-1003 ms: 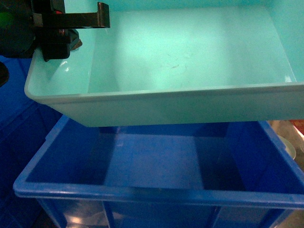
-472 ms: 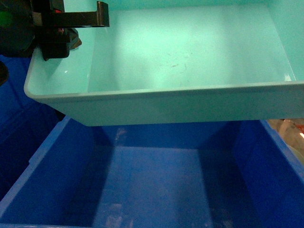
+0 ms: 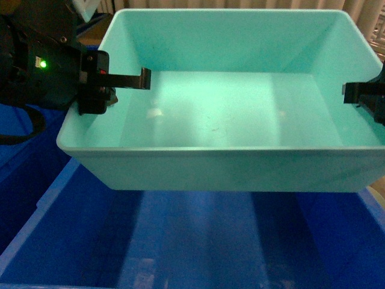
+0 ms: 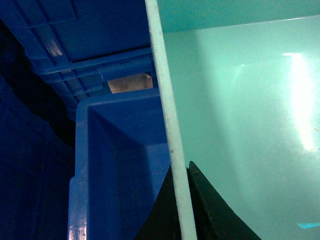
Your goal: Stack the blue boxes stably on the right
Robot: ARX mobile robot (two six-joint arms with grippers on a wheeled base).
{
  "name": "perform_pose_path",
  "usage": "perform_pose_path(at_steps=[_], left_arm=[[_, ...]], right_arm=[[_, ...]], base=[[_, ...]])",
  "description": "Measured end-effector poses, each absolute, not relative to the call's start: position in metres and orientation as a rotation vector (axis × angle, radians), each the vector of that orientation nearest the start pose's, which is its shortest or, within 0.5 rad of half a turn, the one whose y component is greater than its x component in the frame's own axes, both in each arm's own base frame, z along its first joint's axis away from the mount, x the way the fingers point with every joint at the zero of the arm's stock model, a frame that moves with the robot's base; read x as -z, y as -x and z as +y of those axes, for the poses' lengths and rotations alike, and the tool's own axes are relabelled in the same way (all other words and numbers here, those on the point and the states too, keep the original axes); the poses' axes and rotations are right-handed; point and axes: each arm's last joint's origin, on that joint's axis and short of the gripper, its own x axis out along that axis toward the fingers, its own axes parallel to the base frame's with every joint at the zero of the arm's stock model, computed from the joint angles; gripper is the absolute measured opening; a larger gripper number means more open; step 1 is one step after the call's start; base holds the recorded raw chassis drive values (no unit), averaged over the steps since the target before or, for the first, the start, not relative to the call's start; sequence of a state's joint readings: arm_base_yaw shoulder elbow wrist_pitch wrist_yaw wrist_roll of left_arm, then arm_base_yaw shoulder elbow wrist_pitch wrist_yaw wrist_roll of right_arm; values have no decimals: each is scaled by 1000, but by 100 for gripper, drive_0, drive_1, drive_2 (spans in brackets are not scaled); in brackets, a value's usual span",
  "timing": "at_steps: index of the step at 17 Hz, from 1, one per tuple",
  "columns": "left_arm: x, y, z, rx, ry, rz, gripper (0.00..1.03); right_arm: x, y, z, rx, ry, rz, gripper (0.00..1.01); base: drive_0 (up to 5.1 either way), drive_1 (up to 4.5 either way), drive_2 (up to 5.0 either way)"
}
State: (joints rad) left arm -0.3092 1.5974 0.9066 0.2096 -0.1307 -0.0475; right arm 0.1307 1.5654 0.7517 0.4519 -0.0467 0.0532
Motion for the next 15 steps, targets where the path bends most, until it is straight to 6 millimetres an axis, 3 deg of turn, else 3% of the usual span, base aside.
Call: perform_pose_path(at_steps=[7, 15], left_arm=[[-160, -347, -93, 135, -110, 626, 2], [-110, -335, -90, 134, -156, 770, 2]], right_arm=[[-135, -335, 59, -178, -62, 546, 7], [-87, -306, 75, -150, -70, 701, 7]], base=[[0, 0, 0], [0, 0, 0]])
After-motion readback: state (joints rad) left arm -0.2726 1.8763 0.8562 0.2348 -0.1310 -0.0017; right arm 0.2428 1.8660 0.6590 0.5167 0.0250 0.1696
